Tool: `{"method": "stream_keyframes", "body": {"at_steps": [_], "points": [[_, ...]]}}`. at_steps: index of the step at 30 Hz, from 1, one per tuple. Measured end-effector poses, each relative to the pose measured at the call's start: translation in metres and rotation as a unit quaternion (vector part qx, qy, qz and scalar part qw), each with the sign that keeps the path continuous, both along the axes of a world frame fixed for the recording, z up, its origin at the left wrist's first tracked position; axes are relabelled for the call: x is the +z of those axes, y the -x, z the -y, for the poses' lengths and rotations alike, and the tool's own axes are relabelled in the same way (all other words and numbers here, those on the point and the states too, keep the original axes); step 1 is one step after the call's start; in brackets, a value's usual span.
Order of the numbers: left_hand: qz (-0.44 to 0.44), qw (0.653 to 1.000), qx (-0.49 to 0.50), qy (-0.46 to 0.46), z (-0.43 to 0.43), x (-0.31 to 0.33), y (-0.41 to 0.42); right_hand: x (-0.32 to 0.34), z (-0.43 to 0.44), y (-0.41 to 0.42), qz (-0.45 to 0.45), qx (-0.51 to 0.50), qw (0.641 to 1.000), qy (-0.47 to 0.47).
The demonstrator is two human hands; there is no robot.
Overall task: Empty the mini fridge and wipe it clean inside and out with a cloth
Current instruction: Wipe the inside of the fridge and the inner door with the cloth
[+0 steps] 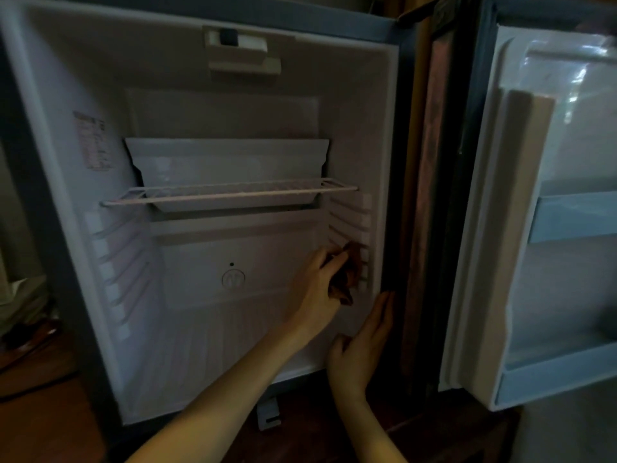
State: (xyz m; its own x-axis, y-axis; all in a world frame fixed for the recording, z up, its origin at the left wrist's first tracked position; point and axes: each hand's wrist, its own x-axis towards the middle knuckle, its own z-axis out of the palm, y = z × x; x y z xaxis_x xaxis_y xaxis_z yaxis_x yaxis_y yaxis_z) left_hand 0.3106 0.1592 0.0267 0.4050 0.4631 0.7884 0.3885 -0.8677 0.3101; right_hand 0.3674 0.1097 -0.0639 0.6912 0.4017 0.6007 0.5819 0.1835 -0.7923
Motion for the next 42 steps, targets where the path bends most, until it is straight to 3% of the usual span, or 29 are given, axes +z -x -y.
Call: {"method": "stream_keyframes", "body": {"at_steps": [5, 10, 13, 15, 18, 21, 25, 29, 36, 42], "points": [[-0.033, 0.997, 0.065, -0.036, -0.011, 0.005, -0.012, 0.001, 0.000, 0.001, 0.002, -0.010, 1.000, -0.005], [-0.117, 0.979, 0.166, 0.028, -0.042, 0.030, -0.015, 0.000, 0.000, 0.001, 0.005, -0.010, 1.000, -0.016], [-0.169, 0.964, 0.202, 0.020, -0.055, 0.036, -0.013, 0.000, -0.002, 0.000, 0.021, -0.020, 0.999, -0.016], [-0.153, 0.970, 0.187, 0.032, -0.056, 0.030, -0.011, -0.001, -0.001, -0.001, 0.015, -0.011, 1.000, -0.013], [-0.042, 0.988, 0.097, 0.113, -0.054, 0.030, -0.015, 0.000, 0.000, -0.001, 0.007, -0.005, 1.000, -0.003], [0.030, 0.983, 0.032, 0.180, -0.044, 0.032, -0.014, -0.001, 0.001, -0.001, 0.006, -0.006, 1.000, -0.002], [0.042, 0.987, -0.044, 0.152, -0.017, 0.020, -0.008, 0.001, 0.001, 0.000, -0.004, -0.004, 1.000, 0.002], [0.014, 0.994, -0.020, 0.109, -0.028, 0.009, -0.007, 0.001, 0.002, 0.002, 0.001, 0.000, 1.000, -0.002], [-0.049, 0.986, 0.104, 0.121, -0.061, 0.027, -0.012, 0.001, 0.000, 0.002, 0.007, -0.010, 1.000, -0.017], [0.035, 0.989, 0.027, 0.142, -0.033, 0.019, -0.017, -0.001, 0.000, 0.000, 0.006, -0.005, 1.000, -0.016]]}}
